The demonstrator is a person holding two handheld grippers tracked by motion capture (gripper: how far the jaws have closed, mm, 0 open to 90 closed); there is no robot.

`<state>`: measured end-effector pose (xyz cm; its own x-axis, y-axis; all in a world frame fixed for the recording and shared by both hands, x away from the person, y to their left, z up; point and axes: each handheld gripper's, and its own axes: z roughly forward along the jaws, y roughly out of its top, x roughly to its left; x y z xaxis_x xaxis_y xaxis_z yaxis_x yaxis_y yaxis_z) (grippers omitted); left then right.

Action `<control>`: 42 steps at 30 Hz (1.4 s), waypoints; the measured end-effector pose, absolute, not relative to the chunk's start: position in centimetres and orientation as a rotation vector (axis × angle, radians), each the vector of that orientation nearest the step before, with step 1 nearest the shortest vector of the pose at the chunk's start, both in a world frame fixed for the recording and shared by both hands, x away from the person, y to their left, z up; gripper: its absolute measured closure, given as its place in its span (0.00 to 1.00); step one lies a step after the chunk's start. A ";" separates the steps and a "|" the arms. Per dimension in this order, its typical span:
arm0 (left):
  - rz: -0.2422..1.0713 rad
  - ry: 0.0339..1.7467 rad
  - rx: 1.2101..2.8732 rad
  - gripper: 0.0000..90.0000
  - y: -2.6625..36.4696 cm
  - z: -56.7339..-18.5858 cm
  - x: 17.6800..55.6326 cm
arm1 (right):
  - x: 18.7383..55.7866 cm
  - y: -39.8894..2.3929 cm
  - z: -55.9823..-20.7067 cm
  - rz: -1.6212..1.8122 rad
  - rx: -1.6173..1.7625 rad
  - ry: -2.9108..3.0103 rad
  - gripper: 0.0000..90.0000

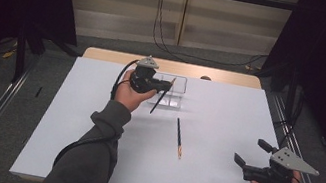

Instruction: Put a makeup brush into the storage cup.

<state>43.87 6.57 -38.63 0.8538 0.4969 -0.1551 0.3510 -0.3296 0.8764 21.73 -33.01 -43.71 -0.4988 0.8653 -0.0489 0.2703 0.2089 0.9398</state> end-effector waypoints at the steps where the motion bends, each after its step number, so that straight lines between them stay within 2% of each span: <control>1: 0.179 0.630 1.945 0.94 6.6 -38.6 43.8 | 21.7 -33.0 -43.7 1.291 1.052 1.894 0.05; 21: 0.271 0.658 1.755 0.94 7.2 -37.9 43.7 | 21.7 -33.0 -43.7 1.292 1.046 1.901 0.05; 42: 0.349 0.678 1.673 0.94 6.9 -37.0 43.7 | 21.8 -33.1 -43.8 1.291 1.052 1.898 0.05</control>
